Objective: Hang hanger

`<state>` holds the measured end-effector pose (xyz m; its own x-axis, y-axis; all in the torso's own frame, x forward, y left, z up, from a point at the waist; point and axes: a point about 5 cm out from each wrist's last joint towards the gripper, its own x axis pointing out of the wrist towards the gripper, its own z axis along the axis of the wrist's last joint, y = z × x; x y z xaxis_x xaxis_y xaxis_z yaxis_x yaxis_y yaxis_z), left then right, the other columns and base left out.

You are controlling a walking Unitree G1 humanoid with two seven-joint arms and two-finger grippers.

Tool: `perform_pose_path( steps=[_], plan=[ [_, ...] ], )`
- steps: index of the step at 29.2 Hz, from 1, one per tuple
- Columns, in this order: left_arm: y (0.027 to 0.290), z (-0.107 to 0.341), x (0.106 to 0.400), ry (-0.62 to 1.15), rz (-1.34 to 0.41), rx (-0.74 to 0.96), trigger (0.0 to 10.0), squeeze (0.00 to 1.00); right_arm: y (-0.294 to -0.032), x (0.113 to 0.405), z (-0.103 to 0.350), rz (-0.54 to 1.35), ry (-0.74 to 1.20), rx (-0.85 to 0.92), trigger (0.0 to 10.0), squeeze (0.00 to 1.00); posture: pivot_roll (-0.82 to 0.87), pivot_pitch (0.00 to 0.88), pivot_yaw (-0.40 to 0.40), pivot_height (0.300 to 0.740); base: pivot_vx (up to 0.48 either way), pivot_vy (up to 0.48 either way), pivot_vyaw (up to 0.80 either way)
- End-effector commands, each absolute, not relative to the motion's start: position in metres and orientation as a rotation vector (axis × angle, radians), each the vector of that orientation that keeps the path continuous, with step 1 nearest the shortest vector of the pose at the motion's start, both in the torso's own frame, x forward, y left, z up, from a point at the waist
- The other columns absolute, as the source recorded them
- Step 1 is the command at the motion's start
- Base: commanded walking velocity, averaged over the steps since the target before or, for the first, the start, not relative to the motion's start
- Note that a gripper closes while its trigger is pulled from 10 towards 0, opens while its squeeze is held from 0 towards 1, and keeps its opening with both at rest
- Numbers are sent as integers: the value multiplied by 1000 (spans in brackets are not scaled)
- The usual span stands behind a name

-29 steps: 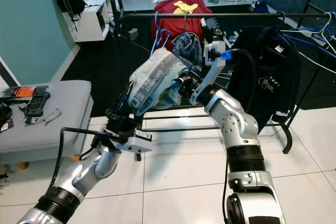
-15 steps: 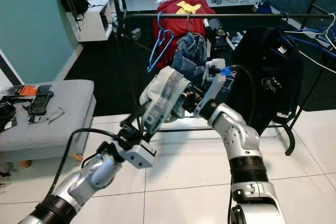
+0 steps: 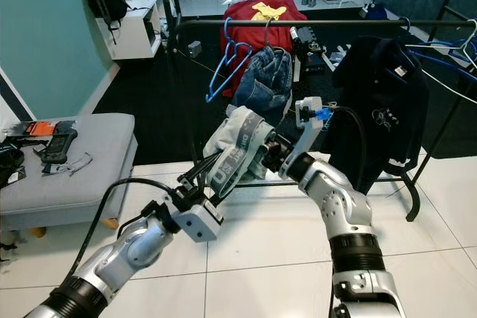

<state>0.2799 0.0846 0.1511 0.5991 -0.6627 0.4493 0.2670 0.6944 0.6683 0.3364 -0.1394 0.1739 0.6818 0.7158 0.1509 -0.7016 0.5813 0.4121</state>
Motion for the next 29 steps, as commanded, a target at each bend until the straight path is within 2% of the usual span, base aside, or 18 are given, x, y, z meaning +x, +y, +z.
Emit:
perform_pose_path(
  steps=[1, 23, 27, 29],
  plan=[
    [91, 159, 287, -692, -581, 530, 10000, 0, -142, 335, 165, 823, 61, 461, 0, 0, -93, 66, -3, 740, 0, 0, 0],
    [113, 179, 302, -490, -746, 302, 10000, 0, -157, 329, 146, 797, 115, 461, 0, 0, -89, 76, -4, 740, 0, 0, 0],
    [116, 177, 302, -366, -848, 206, 10000, 0, -161, 329, 146, 804, 120, 468, 0, 0, -90, 78, -5, 740, 0, 0, 0],
    [117, 178, 304, -344, -846, 160, 10000, 0, -161, 328, 145, 805, 122, 467, 0, 0, -91, 77, -5, 740, 0, 0, 0]
  ],
)
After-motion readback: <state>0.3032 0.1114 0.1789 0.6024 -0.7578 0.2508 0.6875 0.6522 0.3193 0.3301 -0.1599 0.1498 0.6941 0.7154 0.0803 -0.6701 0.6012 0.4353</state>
